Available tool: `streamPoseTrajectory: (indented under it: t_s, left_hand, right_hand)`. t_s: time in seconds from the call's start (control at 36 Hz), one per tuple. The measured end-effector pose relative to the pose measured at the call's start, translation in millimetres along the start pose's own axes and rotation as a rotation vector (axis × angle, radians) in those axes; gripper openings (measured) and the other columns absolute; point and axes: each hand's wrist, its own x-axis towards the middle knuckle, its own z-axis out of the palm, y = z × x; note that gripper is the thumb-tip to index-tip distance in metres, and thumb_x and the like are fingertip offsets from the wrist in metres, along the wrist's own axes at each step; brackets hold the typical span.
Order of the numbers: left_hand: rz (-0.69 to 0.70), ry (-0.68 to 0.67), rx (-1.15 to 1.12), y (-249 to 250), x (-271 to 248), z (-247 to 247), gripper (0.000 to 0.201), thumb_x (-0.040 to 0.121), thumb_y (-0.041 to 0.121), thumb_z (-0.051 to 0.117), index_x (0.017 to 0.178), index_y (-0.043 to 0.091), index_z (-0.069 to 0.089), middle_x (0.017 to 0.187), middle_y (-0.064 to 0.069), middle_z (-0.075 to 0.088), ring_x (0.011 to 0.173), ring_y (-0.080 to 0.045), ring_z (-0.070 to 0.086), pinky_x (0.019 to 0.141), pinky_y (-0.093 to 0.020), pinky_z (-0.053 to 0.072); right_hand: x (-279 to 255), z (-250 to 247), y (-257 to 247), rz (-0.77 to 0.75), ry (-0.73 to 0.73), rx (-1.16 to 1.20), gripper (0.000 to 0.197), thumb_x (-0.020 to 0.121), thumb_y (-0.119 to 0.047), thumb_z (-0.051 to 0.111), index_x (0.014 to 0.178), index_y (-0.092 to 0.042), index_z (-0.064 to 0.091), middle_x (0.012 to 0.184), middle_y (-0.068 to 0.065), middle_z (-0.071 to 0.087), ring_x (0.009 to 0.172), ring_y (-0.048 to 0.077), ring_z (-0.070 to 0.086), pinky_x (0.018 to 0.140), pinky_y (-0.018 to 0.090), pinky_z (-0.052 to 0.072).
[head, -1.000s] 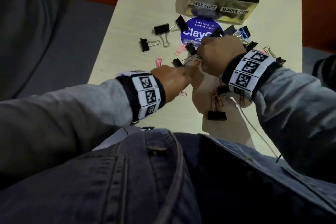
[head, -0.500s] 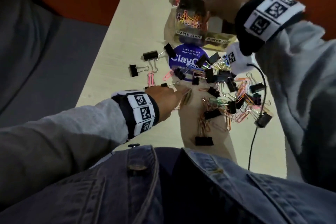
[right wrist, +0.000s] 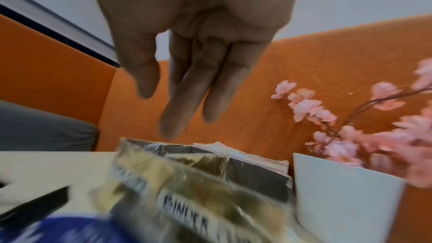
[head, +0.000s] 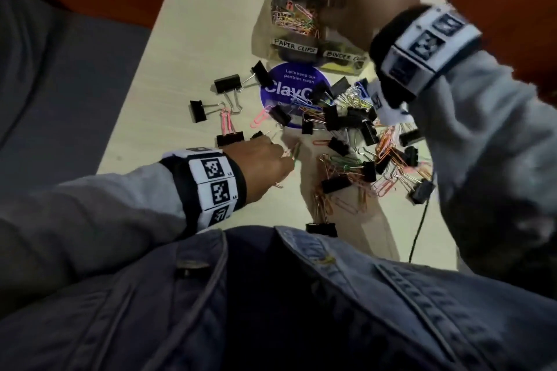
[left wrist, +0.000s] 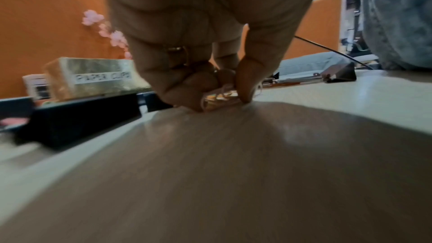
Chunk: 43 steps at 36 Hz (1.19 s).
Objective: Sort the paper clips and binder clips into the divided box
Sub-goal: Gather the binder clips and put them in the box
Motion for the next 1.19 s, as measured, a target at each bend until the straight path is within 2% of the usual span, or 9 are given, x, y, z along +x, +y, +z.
streamPoseTrajectory:
  t_s: [0.11, 0.17, 0.31, 0.42, 0.5, 0.67, 0.92, 1.03, 1.19]
  left_hand:
    - [0.041, 0.056, -0.063, 4.6, 8.5, -7.9, 0.021, 0.091, 0.006, 0.045, 0.109, 0.016, 0.051, 0.111, -0.004, 0.055, 0.104, -0.026, 0.05, 0.082, -0.033, 0.043]
    - [0.016, 0.104, -0.152, 2.3, 16.0, -11.7, 0.019, 0.09, 0.005, 0.047, 0.103, 0.017, 0.052, 0.105, -0.004, 0.055, 0.099, -0.026, 0.051, 0.079, -0.036, 0.045]
    - [-0.051, 0.237, -0.265, -4.0, 33.2, -17.6, 0.013, 0.089, 0.01, 0.052, 0.093, 0.022, 0.053, 0.097, 0.001, 0.053, 0.088, -0.02, 0.05, 0.075, -0.035, 0.046]
    - [-0.063, 0.219, -0.294, -7.4, 44.4, -22.8, 0.017, 0.087, 0.011, 0.058, 0.089, 0.026, 0.052, 0.096, 0.004, 0.045, 0.091, -0.019, 0.049, 0.076, -0.033, 0.043]
    - [-0.072, 0.215, -0.316, -6.0, 44.8, -21.7, 0.019, 0.084, 0.015, 0.063, 0.1, 0.023, 0.056, 0.113, -0.002, 0.046, 0.104, -0.024, 0.05, 0.086, -0.039, 0.047]
    - [-0.157, 0.15, -0.235, 1.3, 36.6, -15.8, 0.06, 0.073, 0.042, 0.075, 0.122, 0.021, 0.047, 0.131, -0.006, 0.038, 0.117, -0.03, 0.044, 0.089, -0.039, 0.044]
    - [-0.165, 0.176, -0.284, 7.2, 33.9, -11.1, 0.038, 0.087, 0.005, 0.059, 0.121, 0.017, 0.049, 0.121, -0.01, 0.048, 0.108, -0.032, 0.052, 0.085, -0.038, 0.046]
    - [-0.196, 0.189, -0.299, 11.4, 38.1, -12.4, 0.037, 0.086, -0.001, 0.055, 0.119, 0.015, 0.048, 0.116, -0.012, 0.053, 0.103, -0.033, 0.054, 0.08, -0.038, 0.045]
    - [-0.298, 0.159, -0.311, 17.0, 42.5, -14.8, 0.037, 0.085, 0.006, 0.06, 0.119, 0.008, 0.046, 0.121, -0.015, 0.051, 0.103, -0.034, 0.055, 0.081, -0.04, 0.046]
  right_hand:
    - [-68.5, 12.2, 30.6, -0.018, -0.423, -0.088, 0.022, 0.082, -0.039, 0.065, 0.098, -0.024, 0.067, 0.103, 0.008, 0.067, 0.095, 0.03, 0.06, 0.078, 0.034, 0.046]
    - [-102.9, 20.5, 40.6, -0.031, -0.527, -0.106, 0.018, 0.079, -0.042, 0.066, 0.09, -0.028, 0.063, 0.104, 0.007, 0.067, 0.095, 0.03, 0.06, 0.077, 0.034, 0.047]
    - [-148.7, 46.1, 49.6, -0.127, -0.592, -0.182, 0.05, 0.08, -0.042, 0.064, 0.127, -0.03, 0.054, 0.118, 0.003, 0.055, 0.1, 0.029, 0.06, 0.074, 0.034, 0.049]
    - [-154.5, 60.1, 44.0, -0.111, -0.583, -0.2, 0.058, 0.08, -0.045, 0.064, 0.132, -0.025, 0.046, 0.119, 0.008, 0.048, 0.094, 0.035, 0.061, 0.071, 0.038, 0.051]
    - [-153.3, 63.4, 43.2, -0.085, -0.557, -0.161, 0.053, 0.082, -0.04, 0.064, 0.129, -0.024, 0.048, 0.118, 0.01, 0.048, 0.096, 0.036, 0.06, 0.071, 0.038, 0.048]
    - [-150.6, 69.5, 43.5, -0.041, -0.51, -0.082, 0.046, 0.083, -0.023, 0.064, 0.128, -0.022, 0.053, 0.119, 0.008, 0.051, 0.105, 0.032, 0.057, 0.073, 0.034, 0.044]
    - [-143.4, 71.5, 55.4, 0.126, -0.389, 0.303, 0.019, 0.08, -0.017, 0.07, 0.099, -0.014, 0.074, 0.098, 0.008, 0.069, 0.089, 0.023, 0.063, 0.072, 0.025, 0.043]
    - [-138.7, 67.3, 62.3, 0.17, -0.333, 0.342, 0.026, 0.08, -0.023, 0.072, 0.105, -0.013, 0.073, 0.103, 0.008, 0.069, 0.095, 0.025, 0.063, 0.073, 0.027, 0.043]
    - [-134.5, 59.9, 56.4, 0.05, -0.368, 0.033, 0.048, 0.079, -0.037, 0.07, 0.123, -0.021, 0.059, 0.123, 0.011, 0.052, 0.106, 0.033, 0.057, 0.083, 0.037, 0.044]
